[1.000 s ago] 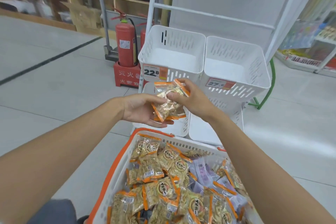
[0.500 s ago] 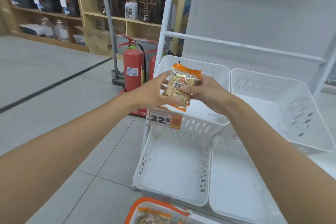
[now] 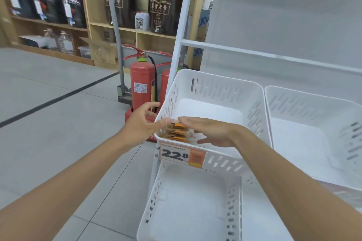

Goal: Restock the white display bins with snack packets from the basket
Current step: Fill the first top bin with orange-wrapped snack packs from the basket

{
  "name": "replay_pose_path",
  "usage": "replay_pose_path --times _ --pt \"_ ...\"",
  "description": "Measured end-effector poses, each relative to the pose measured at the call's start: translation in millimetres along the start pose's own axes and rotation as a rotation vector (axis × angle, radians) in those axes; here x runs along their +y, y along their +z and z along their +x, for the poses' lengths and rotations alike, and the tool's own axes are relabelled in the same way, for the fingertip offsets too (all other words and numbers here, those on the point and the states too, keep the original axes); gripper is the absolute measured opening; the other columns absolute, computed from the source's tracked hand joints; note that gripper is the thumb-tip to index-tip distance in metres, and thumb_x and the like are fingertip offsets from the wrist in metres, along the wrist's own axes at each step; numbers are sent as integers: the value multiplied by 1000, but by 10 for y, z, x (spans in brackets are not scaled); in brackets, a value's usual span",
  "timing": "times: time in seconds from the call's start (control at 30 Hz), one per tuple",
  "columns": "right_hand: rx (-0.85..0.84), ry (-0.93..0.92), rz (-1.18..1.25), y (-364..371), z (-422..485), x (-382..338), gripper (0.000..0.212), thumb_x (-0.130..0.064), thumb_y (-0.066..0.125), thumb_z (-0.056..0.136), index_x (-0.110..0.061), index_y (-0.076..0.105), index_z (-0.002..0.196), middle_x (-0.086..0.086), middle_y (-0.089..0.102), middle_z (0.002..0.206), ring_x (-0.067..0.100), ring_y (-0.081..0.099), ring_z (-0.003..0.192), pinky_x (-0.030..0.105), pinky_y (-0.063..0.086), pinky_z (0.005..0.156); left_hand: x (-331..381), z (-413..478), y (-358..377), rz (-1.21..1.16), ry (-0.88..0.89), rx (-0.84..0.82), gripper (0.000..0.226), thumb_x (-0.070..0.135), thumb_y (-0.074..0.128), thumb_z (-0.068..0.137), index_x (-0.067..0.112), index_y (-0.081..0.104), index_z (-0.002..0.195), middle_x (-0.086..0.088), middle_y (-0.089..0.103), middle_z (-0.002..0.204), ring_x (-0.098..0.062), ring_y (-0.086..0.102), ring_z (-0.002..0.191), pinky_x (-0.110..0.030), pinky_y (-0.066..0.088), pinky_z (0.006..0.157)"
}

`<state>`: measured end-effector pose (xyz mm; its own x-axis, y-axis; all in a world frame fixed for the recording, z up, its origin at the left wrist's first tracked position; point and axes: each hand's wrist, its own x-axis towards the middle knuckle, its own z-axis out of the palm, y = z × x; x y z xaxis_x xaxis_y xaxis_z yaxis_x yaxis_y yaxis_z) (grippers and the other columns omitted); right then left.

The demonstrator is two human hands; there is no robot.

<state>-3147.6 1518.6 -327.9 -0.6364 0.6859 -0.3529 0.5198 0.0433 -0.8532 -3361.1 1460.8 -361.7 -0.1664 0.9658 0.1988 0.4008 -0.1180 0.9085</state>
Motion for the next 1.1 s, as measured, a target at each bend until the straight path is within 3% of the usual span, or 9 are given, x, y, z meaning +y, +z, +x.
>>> replay_pose_path --times 0.13,0.33,0.53,0.67,0.73,0.83,0.9,0.97,1.1 --pt "65 -41 51 143 71 39 75 -24 65 91 -22 22 152 -1 41 147 10 55 111 14 51 79 32 -47 12 -39 -7 6 50 42 72 83 30 53 127 4 64 105 -17 64 98 -35 57 74" --pt "278 11 -41 119 43 85 82 -43 75 80 -12 36 145 6 48 137 18 54 118 32 44 103 41 -95 25 -59 13 31 42 38 71 84 24 59 122 3 67 99 -18 66 95 -35 58 77" --pt "107 -82 187 238 82 -17 48 -29 68 89 -10 55 130 3 67 121 16 64 113 24 47 99 50 -92 33 -42 17 29 37 37 70 86 23 59 119 5 67 98 -11 65 89 -19 51 64" --pt "205 -36 194 239 71 -17 93 -38 75 80 -9 23 151 0 48 140 16 51 125 32 41 109 77 -87 27 32 -1 43 42 41 69 86 22 58 121 6 66 100 -10 63 90 -19 49 64" --pt "302 -10 66 260 8 -45 98 -48 75 77 -20 21 154 0 36 152 20 43 133 39 38 112 140 -132 32 121 -10 93 42 43 70 85 22 57 119 7 65 98 -9 61 86 -19 47 61" --pt "502 -106 -133 336 -281 -134 80 -46 75 79 -21 38 146 -1 39 151 21 42 134 34 37 108 317 -345 75 261 37 210 34 44 73 83 24 56 105 7 62 90 -10 59 79 -24 45 59" --pt "633 -214 -194 443 -598 -172 59 -38 74 82 -20 53 134 -1 49 141 18 50 122 26 41 93 474 -574 143 300 106 213 30 42 75 82 24 55 94 6 59 86 -11 56 74 -29 43 59" --pt "723 -267 -224 614 -977 -129 40 -30 73 83 -20 61 120 0 56 127 16 57 103 22 43 79 635 -879 243 254 130 115 26 37 78 80 24 56 86 4 59 80 -13 57 71 -35 45 62" --pt "695 -198 -312 1014 -1747 258 25 -19 72 83 -13 68 107 1 63 106 14 57 86 21 42 77 721 -1658 520 321 98 -137 24 29 78 80 16 63 93 1 62 85 -21 63 79 -39 53 72"
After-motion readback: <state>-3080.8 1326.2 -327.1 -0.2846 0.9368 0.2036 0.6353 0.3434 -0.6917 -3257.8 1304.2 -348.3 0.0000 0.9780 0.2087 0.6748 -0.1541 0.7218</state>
